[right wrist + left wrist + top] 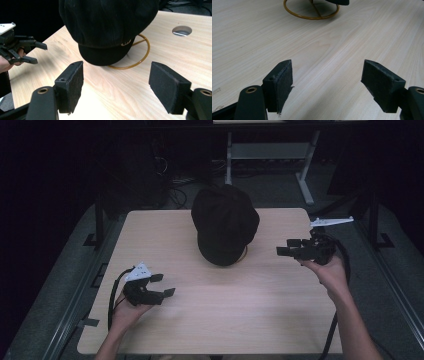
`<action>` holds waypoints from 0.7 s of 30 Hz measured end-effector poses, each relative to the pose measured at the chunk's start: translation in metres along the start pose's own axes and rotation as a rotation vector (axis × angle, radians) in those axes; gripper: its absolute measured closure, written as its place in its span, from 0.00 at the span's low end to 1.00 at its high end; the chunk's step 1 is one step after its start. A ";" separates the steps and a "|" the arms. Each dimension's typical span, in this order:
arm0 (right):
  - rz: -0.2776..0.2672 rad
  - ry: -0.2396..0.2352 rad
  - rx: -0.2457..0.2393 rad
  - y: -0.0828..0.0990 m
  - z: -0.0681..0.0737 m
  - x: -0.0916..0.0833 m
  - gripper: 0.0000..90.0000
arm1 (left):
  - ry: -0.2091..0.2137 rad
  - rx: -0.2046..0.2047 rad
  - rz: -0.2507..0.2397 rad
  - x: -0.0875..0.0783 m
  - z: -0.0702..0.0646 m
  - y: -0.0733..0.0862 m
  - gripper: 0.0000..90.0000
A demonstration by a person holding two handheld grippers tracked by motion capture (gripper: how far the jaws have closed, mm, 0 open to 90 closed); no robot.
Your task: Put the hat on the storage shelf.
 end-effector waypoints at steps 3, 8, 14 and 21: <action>0.010 0.000 0.008 0.012 -0.001 -0.002 0.30 | 0.000 0.000 0.001 0.000 0.000 0.000 0.27; 0.020 -0.002 0.019 0.022 -0.003 -0.004 0.30 | -0.001 0.001 -0.002 -0.001 0.000 0.000 0.27; 0.020 -0.010 0.032 0.036 -0.003 -0.008 0.30 | 0.001 0.003 0.001 0.000 0.000 0.001 0.27; 0.027 -0.012 0.045 0.048 -0.003 -0.011 0.30 | 0.003 0.004 0.003 -0.001 0.001 0.001 0.27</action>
Point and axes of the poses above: each handheld gripper's, and its own axes: x roughly forward along the jaws, y roughly out of its underside, z roughly to its left, the point moved 2 cm from there along x, roughly forward along the jaws, and after that the axes turned 12 degrees about -z, right-handed, at the moved point
